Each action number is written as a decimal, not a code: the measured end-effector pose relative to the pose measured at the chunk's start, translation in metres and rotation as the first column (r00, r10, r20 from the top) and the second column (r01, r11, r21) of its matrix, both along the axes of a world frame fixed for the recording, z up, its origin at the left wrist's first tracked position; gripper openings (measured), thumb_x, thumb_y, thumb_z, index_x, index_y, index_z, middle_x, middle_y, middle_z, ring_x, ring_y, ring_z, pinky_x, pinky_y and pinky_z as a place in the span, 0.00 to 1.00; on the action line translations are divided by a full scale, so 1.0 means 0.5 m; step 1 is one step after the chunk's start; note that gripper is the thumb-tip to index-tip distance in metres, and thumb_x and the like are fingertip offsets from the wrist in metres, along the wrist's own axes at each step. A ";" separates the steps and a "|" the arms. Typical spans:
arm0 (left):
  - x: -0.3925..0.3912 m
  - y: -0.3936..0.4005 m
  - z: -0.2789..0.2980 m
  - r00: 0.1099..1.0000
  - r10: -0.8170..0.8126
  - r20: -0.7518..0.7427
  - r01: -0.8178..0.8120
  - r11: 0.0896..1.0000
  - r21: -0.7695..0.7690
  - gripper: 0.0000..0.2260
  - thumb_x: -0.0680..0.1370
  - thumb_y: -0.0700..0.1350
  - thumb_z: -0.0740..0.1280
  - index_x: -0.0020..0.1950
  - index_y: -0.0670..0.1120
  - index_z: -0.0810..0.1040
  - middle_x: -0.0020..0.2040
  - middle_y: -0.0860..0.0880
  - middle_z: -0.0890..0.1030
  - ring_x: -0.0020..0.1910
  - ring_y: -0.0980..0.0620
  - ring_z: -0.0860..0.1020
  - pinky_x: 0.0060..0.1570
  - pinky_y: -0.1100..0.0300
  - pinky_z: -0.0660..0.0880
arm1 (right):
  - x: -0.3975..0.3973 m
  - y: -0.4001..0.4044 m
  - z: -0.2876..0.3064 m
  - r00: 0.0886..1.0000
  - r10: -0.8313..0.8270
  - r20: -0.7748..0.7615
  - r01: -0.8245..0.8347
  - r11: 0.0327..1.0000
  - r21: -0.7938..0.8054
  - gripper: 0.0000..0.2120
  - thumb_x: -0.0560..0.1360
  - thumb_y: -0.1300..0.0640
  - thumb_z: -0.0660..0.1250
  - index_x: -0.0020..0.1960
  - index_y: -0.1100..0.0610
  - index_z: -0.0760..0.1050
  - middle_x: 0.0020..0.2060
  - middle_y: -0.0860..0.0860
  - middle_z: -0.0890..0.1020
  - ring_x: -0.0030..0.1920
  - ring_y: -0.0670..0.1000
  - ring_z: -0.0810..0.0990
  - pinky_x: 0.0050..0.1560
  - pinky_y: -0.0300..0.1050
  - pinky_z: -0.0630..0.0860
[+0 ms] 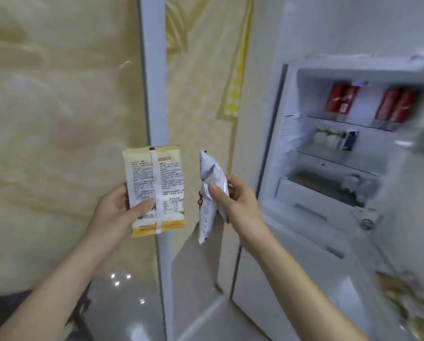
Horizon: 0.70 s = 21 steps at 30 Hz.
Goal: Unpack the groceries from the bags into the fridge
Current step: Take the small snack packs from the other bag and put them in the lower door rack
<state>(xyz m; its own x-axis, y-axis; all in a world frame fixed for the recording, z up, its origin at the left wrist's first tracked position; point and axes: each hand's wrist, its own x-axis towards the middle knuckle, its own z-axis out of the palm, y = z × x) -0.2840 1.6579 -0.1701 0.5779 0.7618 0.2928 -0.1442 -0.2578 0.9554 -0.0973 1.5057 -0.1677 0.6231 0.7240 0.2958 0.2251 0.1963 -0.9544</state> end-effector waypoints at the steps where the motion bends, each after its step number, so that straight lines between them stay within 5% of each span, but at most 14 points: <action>1: 0.062 -0.017 0.002 0.998 -0.061 0.007 0.061 0.998 0.005 0.13 0.77 0.34 0.71 0.57 0.48 0.82 0.53 0.55 0.87 0.52 0.56 0.85 0.49 0.63 0.82 | 0.042 -0.043 0.000 0.998 -0.066 0.005 0.066 0.998 0.002 0.07 0.82 0.55 0.69 0.55 0.58 0.80 0.42 0.56 0.84 0.33 0.45 0.80 0.34 0.34 0.72; 7: 0.405 -0.171 -0.001 0.911 -0.410 0.041 0.411 0.911 -0.027 0.13 0.77 0.33 0.70 0.58 0.47 0.81 0.53 0.52 0.87 0.54 0.53 0.85 0.51 0.60 0.83 | 0.219 -0.291 0.003 0.886 -0.461 0.050 0.461 0.887 0.027 0.05 0.82 0.58 0.69 0.52 0.60 0.79 0.39 0.52 0.83 0.34 0.42 0.79 0.32 0.30 0.71; 11: 0.588 -0.290 -0.003 0.788 -0.615 0.014 0.615 0.788 -0.023 0.12 0.77 0.35 0.71 0.58 0.48 0.81 0.55 0.50 0.87 0.55 0.50 0.85 0.55 0.50 0.80 | 0.300 -0.427 -0.017 0.707 -0.703 0.073 0.705 0.710 0.005 0.05 0.81 0.54 0.70 0.51 0.56 0.81 0.44 0.57 0.85 0.40 0.52 0.82 0.38 0.48 0.76; 13: 0.670 -0.344 -0.009 0.720 -0.694 -0.004 0.693 0.720 -0.034 0.12 0.78 0.36 0.71 0.59 0.48 0.80 0.56 0.51 0.87 0.56 0.51 0.85 0.56 0.51 0.80 | 0.330 -0.484 -0.031 0.588 -0.805 0.083 0.808 0.589 -0.012 0.06 0.81 0.54 0.70 0.50 0.56 0.80 0.41 0.54 0.84 0.39 0.49 0.80 0.39 0.46 0.75; 17: 0.805 -0.440 -0.025 0.594 -0.804 -0.022 0.801 0.594 -0.079 0.11 0.79 0.38 0.71 0.60 0.49 0.79 0.56 0.52 0.86 0.54 0.53 0.85 0.50 0.56 0.82 | 0.374 -0.557 -0.062 0.367 -0.917 0.159 0.930 0.359 -0.078 0.14 0.80 0.54 0.68 0.44 0.63 0.71 0.32 0.52 0.71 0.33 0.48 0.68 0.35 0.44 0.66; 21: 0.924 -0.500 -0.062 0.516 -0.852 -0.087 0.847 0.523 -0.096 0.12 0.78 0.36 0.71 0.59 0.48 0.80 0.56 0.50 0.85 0.55 0.51 0.84 0.55 0.51 0.82 | 0.416 -0.570 -0.101 0.282 -0.942 0.179 0.951 0.250 -0.181 0.10 0.80 0.52 0.68 0.45 0.58 0.75 0.39 0.56 0.79 0.38 0.51 0.77 0.39 0.45 0.71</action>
<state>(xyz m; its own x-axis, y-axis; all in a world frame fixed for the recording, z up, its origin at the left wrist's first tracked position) 0.1781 1.4080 -0.2013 0.9807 -0.1008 0.1674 -0.1717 -0.0349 0.9845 0.1104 1.2206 -0.2180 0.9018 -0.3403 0.2664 0.1299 -0.3745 -0.9181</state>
